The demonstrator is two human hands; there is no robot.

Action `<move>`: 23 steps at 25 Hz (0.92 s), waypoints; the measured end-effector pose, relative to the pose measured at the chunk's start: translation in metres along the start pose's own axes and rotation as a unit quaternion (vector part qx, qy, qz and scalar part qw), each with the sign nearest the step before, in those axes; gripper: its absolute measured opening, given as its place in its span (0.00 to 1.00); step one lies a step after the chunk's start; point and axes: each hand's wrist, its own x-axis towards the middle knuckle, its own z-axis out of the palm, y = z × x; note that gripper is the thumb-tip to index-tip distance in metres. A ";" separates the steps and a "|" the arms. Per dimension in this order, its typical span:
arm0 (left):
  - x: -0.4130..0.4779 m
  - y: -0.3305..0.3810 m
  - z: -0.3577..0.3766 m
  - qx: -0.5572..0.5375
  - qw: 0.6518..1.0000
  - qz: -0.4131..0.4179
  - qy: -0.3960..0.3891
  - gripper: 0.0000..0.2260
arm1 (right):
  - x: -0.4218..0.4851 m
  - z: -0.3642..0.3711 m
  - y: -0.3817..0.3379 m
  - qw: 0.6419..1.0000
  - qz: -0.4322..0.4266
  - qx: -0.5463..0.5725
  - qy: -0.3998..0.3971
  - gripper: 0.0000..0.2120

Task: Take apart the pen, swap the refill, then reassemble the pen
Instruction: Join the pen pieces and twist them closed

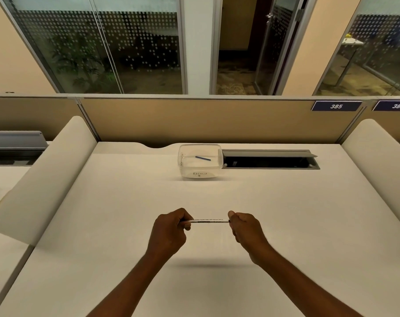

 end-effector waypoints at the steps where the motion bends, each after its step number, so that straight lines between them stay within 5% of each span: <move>1: 0.000 0.000 -0.001 0.002 1.000 0.001 0.000 0.19 | 0.000 -0.002 -0.001 0.999 0.016 0.030 -0.020 0.21; 4: 0.002 -0.002 -0.004 0.002 1.000 0.001 0.001 0.20 | 0.000 -0.012 -0.001 0.998 -0.032 0.015 -0.061 0.22; 7: 0.003 -0.001 -0.007 -0.009 1.000 -0.007 0.004 0.20 | -0.002 -0.016 0.002 0.986 -0.147 -0.068 -0.028 0.12; 11: 0.000 0.002 -0.006 -0.023 1.000 0.001 0.001 0.20 | -0.006 -0.012 0.005 0.972 -0.210 -0.103 -0.009 0.15; 17: -0.005 -0.001 -0.006 -0.016 1.000 -0.009 -0.001 0.20 | -0.007 -0.007 0.000 0.995 -0.092 -0.027 -0.038 0.22; 23: -0.006 0.002 -0.006 -0.009 1.000 -0.008 0.001 0.20 | -0.005 -0.005 -0.010 0.993 0.062 0.067 -0.078 0.17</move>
